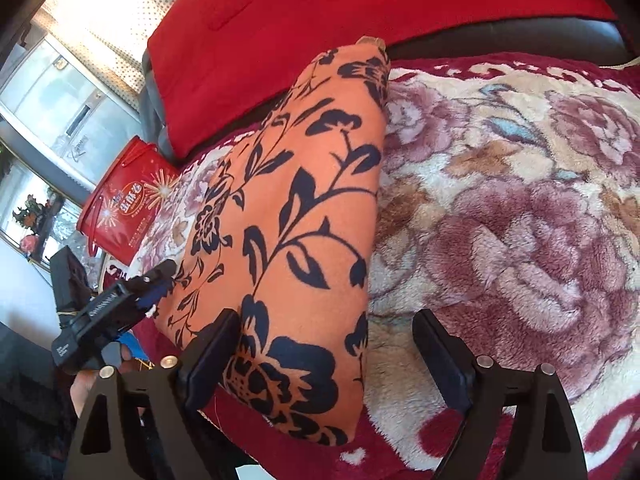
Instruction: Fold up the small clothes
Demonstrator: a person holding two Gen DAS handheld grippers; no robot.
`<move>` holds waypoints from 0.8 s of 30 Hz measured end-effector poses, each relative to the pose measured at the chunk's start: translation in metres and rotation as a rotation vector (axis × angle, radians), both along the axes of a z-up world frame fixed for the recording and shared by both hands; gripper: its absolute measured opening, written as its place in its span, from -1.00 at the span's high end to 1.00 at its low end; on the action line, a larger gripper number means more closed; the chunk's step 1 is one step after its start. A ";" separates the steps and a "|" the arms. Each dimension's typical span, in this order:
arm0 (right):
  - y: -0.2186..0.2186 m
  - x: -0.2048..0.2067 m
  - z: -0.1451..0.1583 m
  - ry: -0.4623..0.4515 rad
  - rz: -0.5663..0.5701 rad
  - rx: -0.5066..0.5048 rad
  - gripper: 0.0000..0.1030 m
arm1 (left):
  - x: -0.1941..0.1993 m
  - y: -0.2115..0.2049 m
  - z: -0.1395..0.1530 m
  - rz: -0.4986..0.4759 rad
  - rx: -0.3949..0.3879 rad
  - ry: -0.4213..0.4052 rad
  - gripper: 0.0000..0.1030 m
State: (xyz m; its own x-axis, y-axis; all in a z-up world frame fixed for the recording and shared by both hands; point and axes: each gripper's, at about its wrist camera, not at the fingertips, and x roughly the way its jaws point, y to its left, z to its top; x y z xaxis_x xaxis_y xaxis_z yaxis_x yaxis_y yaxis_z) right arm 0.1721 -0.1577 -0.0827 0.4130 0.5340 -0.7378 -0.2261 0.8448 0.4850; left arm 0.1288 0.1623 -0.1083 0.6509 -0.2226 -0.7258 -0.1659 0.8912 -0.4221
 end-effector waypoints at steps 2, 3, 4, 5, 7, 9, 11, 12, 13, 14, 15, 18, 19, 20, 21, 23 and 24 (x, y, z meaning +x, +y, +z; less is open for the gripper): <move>-0.003 0.001 -0.001 0.001 -0.003 0.004 -0.75 | 0.008 -0.012 0.008 -0.050 0.005 -0.022 -0.14; -0.003 0.001 -0.001 0.002 -0.004 0.005 -0.75 | 0.012 -0.018 0.011 -0.068 0.016 -0.036 -0.14; -0.003 0.001 -0.001 0.002 -0.004 0.005 -0.75 | 0.015 -0.022 0.014 -0.079 0.026 -0.047 -0.14; -0.002 0.000 -0.001 0.002 -0.004 0.005 -0.75 | 0.020 -0.029 0.017 -0.094 0.043 -0.059 -0.14; -0.002 0.000 0.000 0.002 -0.004 0.005 -0.75 | 0.034 -0.036 0.017 -0.112 0.047 -0.053 -0.13; -0.003 0.000 0.000 0.002 -0.002 0.005 -0.75 | 0.050 -0.040 0.008 -0.123 0.043 -0.003 0.22; -0.002 0.001 0.001 0.001 -0.002 0.005 -0.75 | 0.065 -0.039 -0.009 -0.120 0.059 0.078 0.79; -0.004 0.001 0.001 0.000 -0.003 0.007 -0.75 | 0.066 -0.036 -0.012 -0.113 0.041 0.082 0.79; -0.005 0.001 0.002 -0.002 -0.004 0.009 -0.75 | 0.067 -0.032 -0.013 -0.094 0.024 0.079 0.79; -0.007 0.001 0.003 -0.005 -0.006 0.010 -0.75 | 0.065 -0.026 -0.012 -0.069 0.011 0.071 0.80; -0.010 0.001 0.005 -0.009 -0.008 0.010 -0.75 | 0.062 -0.018 -0.012 -0.035 0.000 0.061 0.80; -0.013 0.002 0.005 -0.007 -0.010 0.015 -0.76 | 0.061 -0.004 -0.021 0.017 -0.029 0.086 0.80; -0.014 0.002 0.005 -0.005 -0.012 0.015 -0.77 | 0.062 -0.005 -0.024 0.006 -0.019 0.109 0.85; -0.014 0.003 0.005 -0.007 -0.017 0.014 -0.77 | 0.060 -0.006 -0.025 -0.011 -0.024 0.105 0.86; -0.015 0.003 0.006 -0.010 -0.018 0.018 -0.77 | 0.056 -0.006 -0.021 -0.023 -0.035 0.083 0.85; -0.017 0.004 0.007 -0.016 -0.025 0.024 -0.77 | 0.049 -0.004 -0.011 -0.047 -0.077 0.045 0.32; -0.019 0.005 0.009 -0.017 -0.032 0.030 -0.77 | 0.047 -0.003 -0.006 -0.055 -0.108 0.028 -0.04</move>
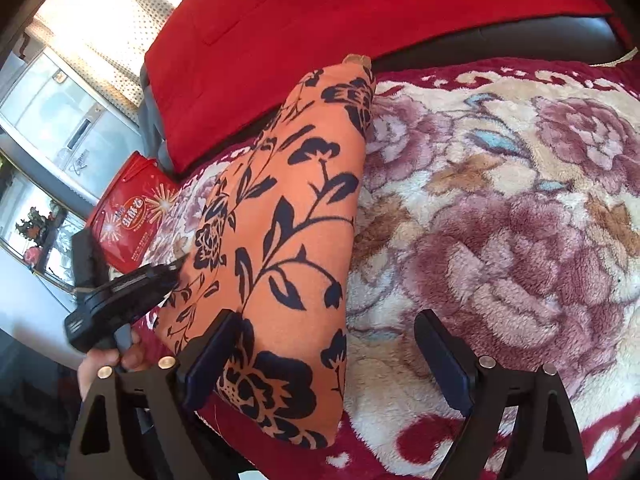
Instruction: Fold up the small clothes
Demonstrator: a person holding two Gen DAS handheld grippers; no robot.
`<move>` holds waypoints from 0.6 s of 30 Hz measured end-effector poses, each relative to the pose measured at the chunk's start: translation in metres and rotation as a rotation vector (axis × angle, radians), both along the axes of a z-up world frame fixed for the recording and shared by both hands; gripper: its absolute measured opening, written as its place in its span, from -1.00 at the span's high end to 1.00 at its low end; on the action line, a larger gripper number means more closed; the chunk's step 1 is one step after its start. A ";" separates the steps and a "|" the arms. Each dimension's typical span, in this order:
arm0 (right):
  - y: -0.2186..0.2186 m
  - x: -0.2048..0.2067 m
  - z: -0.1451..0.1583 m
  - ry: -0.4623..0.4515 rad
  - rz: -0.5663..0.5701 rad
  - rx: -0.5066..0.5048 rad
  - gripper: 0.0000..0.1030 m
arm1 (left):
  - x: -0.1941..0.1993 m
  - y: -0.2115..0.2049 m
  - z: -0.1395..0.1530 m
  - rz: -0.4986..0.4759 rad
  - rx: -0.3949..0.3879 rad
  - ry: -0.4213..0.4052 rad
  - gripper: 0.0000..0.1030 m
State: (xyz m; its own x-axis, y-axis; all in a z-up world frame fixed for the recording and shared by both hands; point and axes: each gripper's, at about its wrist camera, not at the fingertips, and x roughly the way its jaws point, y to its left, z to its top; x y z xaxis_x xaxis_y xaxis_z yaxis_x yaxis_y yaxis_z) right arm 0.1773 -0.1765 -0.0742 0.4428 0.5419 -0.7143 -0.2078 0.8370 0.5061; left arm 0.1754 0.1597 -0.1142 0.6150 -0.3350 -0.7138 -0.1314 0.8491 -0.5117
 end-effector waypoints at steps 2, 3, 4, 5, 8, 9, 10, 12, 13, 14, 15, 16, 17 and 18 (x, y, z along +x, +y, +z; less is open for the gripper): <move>-0.004 0.005 0.003 -0.002 -0.012 0.020 -0.77 | -0.004 0.007 0.008 0.005 -0.075 -0.071 -0.91; -0.005 0.009 0.006 -0.009 -0.019 0.033 -0.77 | -0.003 0.009 0.010 0.004 -0.084 -0.102 -0.91; -0.007 0.012 0.009 -0.017 -0.027 0.046 -0.77 | 0.001 0.004 0.010 -0.009 -0.075 -0.095 -0.91; -0.009 0.015 0.012 -0.022 -0.034 0.060 -0.77 | 0.008 0.001 0.005 -0.045 -0.072 -0.065 -0.91; -0.012 0.030 0.013 -0.015 -0.047 0.110 -0.77 | 0.021 -0.008 -0.015 -0.112 -0.108 -0.001 -0.90; -0.012 0.035 0.009 0.002 -0.044 0.118 -0.77 | 0.020 -0.013 -0.018 -0.128 -0.100 0.013 -0.90; -0.010 0.041 0.004 0.026 -0.037 0.125 -0.78 | 0.018 -0.018 -0.023 -0.144 -0.087 0.018 -0.89; -0.005 0.051 -0.007 0.071 -0.018 0.125 -0.77 | 0.019 -0.023 -0.032 -0.147 -0.038 0.031 -0.72; -0.004 0.053 -0.009 0.077 -0.011 0.128 -0.77 | 0.021 -0.024 -0.036 -0.145 -0.030 0.054 -0.58; -0.003 0.053 -0.009 0.073 -0.008 0.127 -0.77 | 0.019 -0.020 -0.038 -0.137 -0.044 0.061 -0.56; -0.003 0.053 -0.007 0.065 -0.008 0.127 -0.77 | 0.018 -0.017 -0.037 -0.127 -0.054 0.055 -0.55; -0.003 0.052 -0.004 0.050 -0.004 0.134 -0.77 | 0.016 -0.014 -0.034 -0.117 -0.058 0.040 -0.54; -0.003 0.051 -0.002 0.043 -0.002 0.138 -0.77 | 0.015 -0.012 -0.030 -0.110 -0.053 0.018 -0.54; -0.004 0.052 -0.001 0.039 -0.002 0.135 -0.77 | 0.016 -0.012 -0.029 -0.106 -0.046 0.012 -0.54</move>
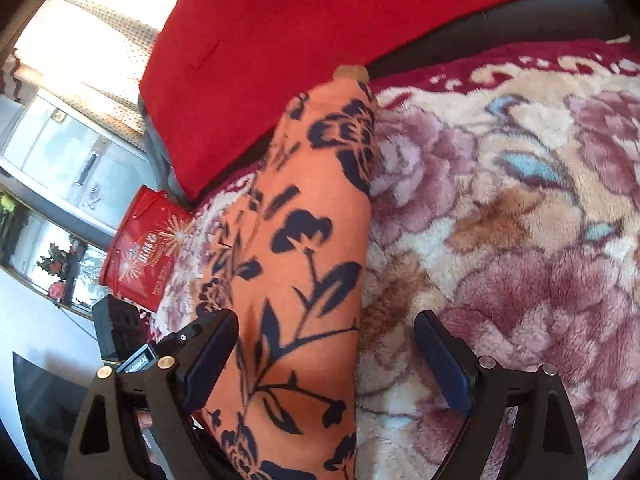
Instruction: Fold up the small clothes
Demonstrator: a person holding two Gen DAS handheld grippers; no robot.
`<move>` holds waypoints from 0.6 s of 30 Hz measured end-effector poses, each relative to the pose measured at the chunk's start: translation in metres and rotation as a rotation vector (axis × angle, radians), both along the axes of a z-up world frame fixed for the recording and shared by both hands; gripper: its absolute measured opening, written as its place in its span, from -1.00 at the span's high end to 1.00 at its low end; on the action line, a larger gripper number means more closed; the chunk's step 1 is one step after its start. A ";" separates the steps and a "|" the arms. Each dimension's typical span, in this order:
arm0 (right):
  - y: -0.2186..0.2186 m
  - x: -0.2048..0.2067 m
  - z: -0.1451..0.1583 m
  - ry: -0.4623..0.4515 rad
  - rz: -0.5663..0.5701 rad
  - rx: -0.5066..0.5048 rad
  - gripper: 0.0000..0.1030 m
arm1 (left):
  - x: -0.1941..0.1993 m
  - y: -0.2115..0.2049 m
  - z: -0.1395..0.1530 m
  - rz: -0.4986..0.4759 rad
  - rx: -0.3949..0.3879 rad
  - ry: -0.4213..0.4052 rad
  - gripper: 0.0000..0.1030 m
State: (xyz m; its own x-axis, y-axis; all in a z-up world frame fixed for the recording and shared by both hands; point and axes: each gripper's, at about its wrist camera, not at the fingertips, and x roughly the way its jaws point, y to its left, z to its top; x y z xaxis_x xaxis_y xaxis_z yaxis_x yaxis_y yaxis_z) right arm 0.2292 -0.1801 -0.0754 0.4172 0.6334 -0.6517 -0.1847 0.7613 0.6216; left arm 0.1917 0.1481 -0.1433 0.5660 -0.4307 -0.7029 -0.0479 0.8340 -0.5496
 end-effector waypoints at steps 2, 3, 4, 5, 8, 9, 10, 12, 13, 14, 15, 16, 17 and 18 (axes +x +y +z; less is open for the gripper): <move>0.000 0.004 -0.004 0.020 -0.005 -0.025 -0.77 | 0.006 -0.002 -0.008 -0.026 -0.006 0.052 -0.54; 0.000 0.007 -0.007 0.032 -0.005 -0.025 -0.77 | 0.011 -0.005 -0.013 -0.035 -0.006 0.075 -0.54; 0.002 0.009 -0.009 0.036 -0.003 -0.024 -0.77 | 0.018 -0.009 -0.016 -0.041 0.008 0.074 -0.54; 0.003 0.009 -0.009 0.032 -0.001 -0.028 -0.77 | 0.018 -0.014 -0.015 -0.050 0.043 0.056 -0.55; 0.010 0.010 -0.008 0.017 0.014 -0.057 -0.76 | 0.018 -0.022 -0.013 -0.056 0.058 0.054 -0.31; 0.013 0.010 -0.008 0.013 0.019 -0.067 -0.73 | 0.019 -0.024 -0.013 -0.058 0.057 0.054 -0.28; 0.014 0.011 -0.008 0.012 0.022 -0.070 -0.65 | 0.019 -0.026 -0.012 -0.059 0.060 0.051 -0.19; 0.018 0.012 -0.008 0.017 0.041 -0.039 -0.21 | 0.019 -0.029 -0.010 -0.060 0.065 0.043 -0.06; 0.024 0.013 -0.007 0.023 0.054 -0.013 0.11 | 0.015 -0.031 -0.008 -0.063 0.072 0.037 0.05; 0.029 0.012 -0.004 0.017 0.053 -0.030 0.11 | 0.015 -0.032 -0.005 -0.064 0.087 0.029 0.15; 0.033 0.011 0.000 0.009 0.060 -0.062 0.12 | 0.014 -0.036 -0.002 -0.068 0.114 0.020 0.19; 0.037 0.010 0.005 -0.006 0.068 -0.089 0.17 | 0.013 -0.039 0.001 -0.069 0.128 0.016 0.25; 0.041 0.008 0.009 -0.018 0.073 -0.102 0.20 | 0.011 -0.037 0.003 -0.071 0.139 0.011 0.30; 0.042 0.006 0.014 -0.029 0.079 -0.107 0.24 | 0.010 -0.038 0.007 -0.069 0.146 0.004 0.32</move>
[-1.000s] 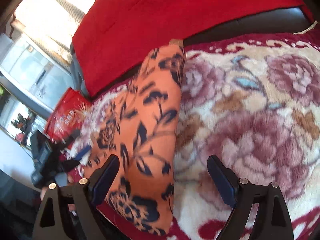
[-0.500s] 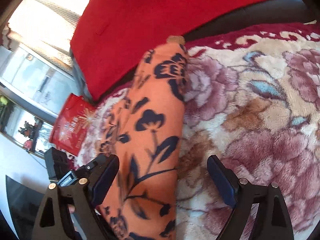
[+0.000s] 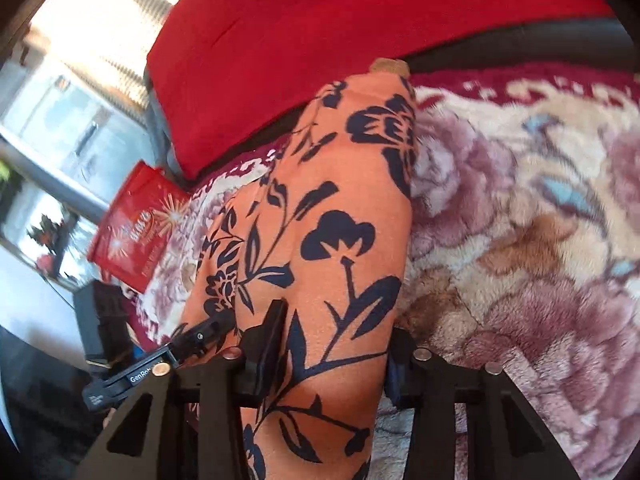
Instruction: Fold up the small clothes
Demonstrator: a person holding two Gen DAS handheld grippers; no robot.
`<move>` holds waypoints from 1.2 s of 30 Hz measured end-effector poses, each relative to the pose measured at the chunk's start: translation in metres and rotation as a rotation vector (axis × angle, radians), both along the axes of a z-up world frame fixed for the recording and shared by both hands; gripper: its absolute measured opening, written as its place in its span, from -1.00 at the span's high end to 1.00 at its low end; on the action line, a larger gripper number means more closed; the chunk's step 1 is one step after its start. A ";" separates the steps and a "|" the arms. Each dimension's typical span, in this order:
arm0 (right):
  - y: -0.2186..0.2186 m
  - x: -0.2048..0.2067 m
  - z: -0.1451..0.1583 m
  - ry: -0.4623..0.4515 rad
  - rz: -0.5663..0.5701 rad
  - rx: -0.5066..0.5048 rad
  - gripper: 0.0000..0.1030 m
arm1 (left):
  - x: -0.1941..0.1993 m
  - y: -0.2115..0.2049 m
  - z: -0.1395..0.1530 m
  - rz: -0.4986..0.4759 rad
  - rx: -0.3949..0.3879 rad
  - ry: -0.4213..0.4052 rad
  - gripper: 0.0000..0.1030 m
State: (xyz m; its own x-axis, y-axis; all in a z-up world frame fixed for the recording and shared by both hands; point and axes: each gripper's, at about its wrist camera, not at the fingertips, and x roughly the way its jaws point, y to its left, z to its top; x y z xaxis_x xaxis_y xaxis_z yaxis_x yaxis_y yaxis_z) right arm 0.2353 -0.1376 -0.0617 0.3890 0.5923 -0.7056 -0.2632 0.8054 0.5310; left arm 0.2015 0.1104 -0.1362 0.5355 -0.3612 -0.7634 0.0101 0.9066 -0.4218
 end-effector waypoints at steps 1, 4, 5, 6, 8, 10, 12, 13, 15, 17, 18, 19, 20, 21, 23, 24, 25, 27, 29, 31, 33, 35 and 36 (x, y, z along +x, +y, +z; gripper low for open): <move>0.002 -0.002 0.004 -0.012 0.006 -0.003 0.27 | -0.002 0.000 0.003 0.001 0.003 -0.007 0.35; 0.006 -0.012 0.023 -0.059 0.033 -0.010 0.32 | -0.011 -0.005 0.017 -0.004 0.025 -0.045 0.38; 0.005 -0.017 0.033 -0.087 0.040 -0.017 0.32 | -0.014 -0.007 0.023 -0.010 0.027 -0.058 0.39; 0.004 -0.022 0.042 -0.111 0.045 -0.018 0.33 | -0.018 -0.013 0.032 -0.019 0.026 -0.078 0.39; -0.004 -0.028 0.059 -0.154 0.046 -0.015 0.33 | -0.023 -0.019 0.046 -0.033 0.028 -0.113 0.39; -0.018 -0.033 0.080 -0.198 0.038 -0.009 0.33 | -0.022 -0.032 0.064 -0.044 0.022 -0.155 0.39; -0.033 -0.035 0.097 -0.234 0.020 -0.003 0.33 | -0.019 -0.046 0.082 -0.059 0.017 -0.194 0.39; -0.043 -0.035 0.105 -0.250 0.009 0.001 0.33 | -0.013 -0.055 0.090 -0.066 0.018 -0.209 0.39; -0.061 -0.034 0.114 -0.268 -0.018 0.010 0.33 | -0.007 -0.072 0.104 -0.086 0.023 -0.235 0.39; -0.083 -0.031 0.116 -0.272 -0.047 0.022 0.33 | 0.001 -0.092 0.113 -0.109 0.032 -0.254 0.39; -0.094 -0.028 0.115 -0.273 -0.062 0.026 0.33 | 0.002 -0.097 0.114 -0.115 0.034 -0.256 0.39; -0.102 -0.025 0.114 -0.272 -0.076 0.028 0.33 | 0.007 -0.106 0.113 -0.121 0.035 -0.255 0.38; -0.113 -0.018 0.107 -0.255 -0.089 0.043 0.32 | 0.011 -0.112 0.112 -0.123 0.040 -0.252 0.35; -0.124 -0.008 0.094 -0.208 -0.103 0.074 0.23 | 0.019 -0.121 0.106 -0.115 0.062 -0.248 0.31; -0.149 0.006 0.068 -0.126 -0.198 0.054 -0.12 | 0.033 -0.133 0.088 -0.110 0.112 -0.195 0.12; -0.159 0.009 0.056 -0.102 -0.251 0.014 -0.15 | 0.040 -0.135 0.072 -0.111 0.125 -0.137 0.09; -0.166 0.009 0.043 -0.082 -0.289 -0.023 -0.15 | 0.043 -0.135 0.057 -0.112 0.134 -0.091 0.10; -0.180 -0.002 0.028 -0.079 -0.322 -0.027 -0.15 | 0.037 -0.123 0.040 -0.089 0.138 -0.087 -0.02; -0.180 -0.013 0.028 -0.118 -0.323 -0.075 -0.15 | 0.027 -0.114 0.038 -0.075 0.141 -0.112 -0.24; -0.177 -0.023 0.036 -0.167 -0.298 -0.092 -0.15 | 0.019 -0.108 0.043 -0.071 0.146 -0.135 -0.24; -0.168 -0.027 0.050 -0.221 -0.262 -0.082 -0.15 | 0.008 -0.110 0.057 -0.066 0.155 -0.165 -0.24; -0.152 -0.033 0.063 -0.265 -0.215 -0.052 -0.15 | -0.005 -0.110 0.070 -0.049 0.152 -0.224 -0.25; -0.143 -0.034 0.066 -0.279 -0.189 -0.033 -0.25 | -0.011 -0.109 0.072 -0.047 0.155 -0.241 -0.27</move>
State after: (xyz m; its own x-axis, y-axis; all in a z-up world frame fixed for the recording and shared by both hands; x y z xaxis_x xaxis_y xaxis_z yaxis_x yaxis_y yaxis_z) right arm 0.2010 -0.2811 0.0040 0.6703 0.4703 -0.5741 -0.2392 0.8692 0.4328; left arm 0.1903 0.0011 -0.0646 0.6940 -0.2789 -0.6638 0.1365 0.9562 -0.2590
